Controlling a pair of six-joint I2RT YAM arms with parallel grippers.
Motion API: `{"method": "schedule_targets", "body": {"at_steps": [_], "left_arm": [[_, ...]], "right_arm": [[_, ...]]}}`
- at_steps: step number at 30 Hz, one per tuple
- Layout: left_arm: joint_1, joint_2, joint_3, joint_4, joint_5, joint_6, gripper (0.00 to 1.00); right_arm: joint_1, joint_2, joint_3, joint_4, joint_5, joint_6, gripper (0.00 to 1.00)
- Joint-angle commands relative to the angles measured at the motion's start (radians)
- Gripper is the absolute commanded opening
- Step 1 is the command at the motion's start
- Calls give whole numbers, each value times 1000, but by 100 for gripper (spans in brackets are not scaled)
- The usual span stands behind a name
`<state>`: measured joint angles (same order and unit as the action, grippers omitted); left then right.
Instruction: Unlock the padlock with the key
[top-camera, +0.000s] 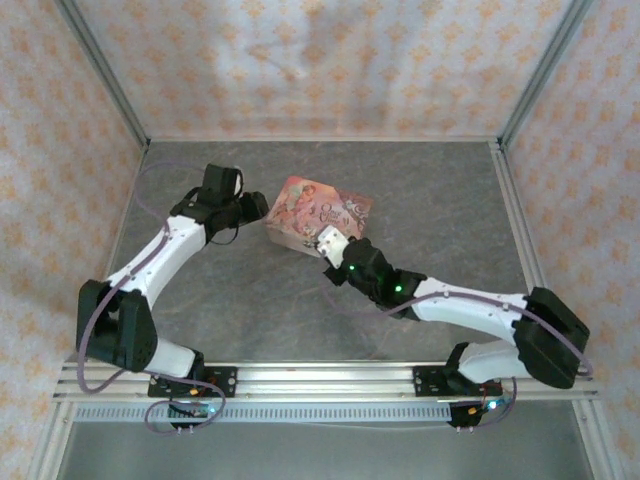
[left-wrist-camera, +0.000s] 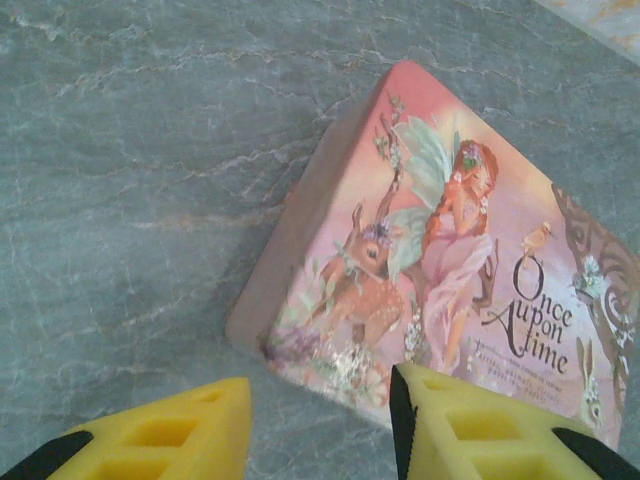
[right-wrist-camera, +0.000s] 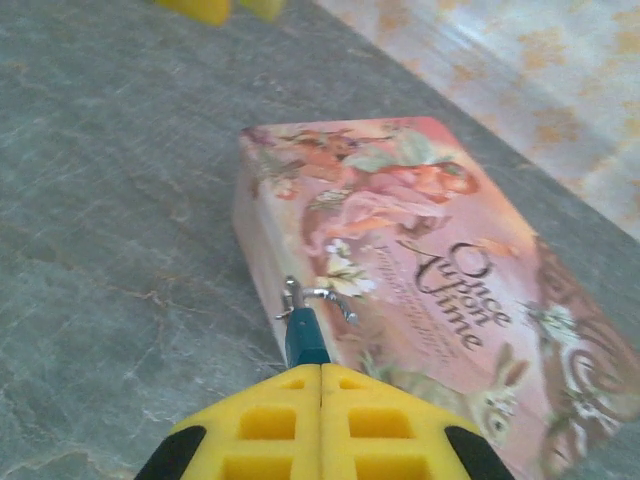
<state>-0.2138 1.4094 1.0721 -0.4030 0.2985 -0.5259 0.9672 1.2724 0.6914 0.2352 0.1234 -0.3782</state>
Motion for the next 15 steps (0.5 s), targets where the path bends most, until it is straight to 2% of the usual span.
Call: {"method": "schedule_targets", "body": {"at_steps": [1, 9, 15], "left_arm": [[6, -52, -49, -17, -12, -36, 42], [-1, -169, -145, -11, 17, -68, 45], [-22, -203, -180, 2, 31, -92, 45]], "right_arm": [[-17, -79, -32, -16, 116, 60, 0], [-147, -245, -117, -58, 252, 194, 0], [-271, -226, -141, -93, 274, 347, 0]]}}
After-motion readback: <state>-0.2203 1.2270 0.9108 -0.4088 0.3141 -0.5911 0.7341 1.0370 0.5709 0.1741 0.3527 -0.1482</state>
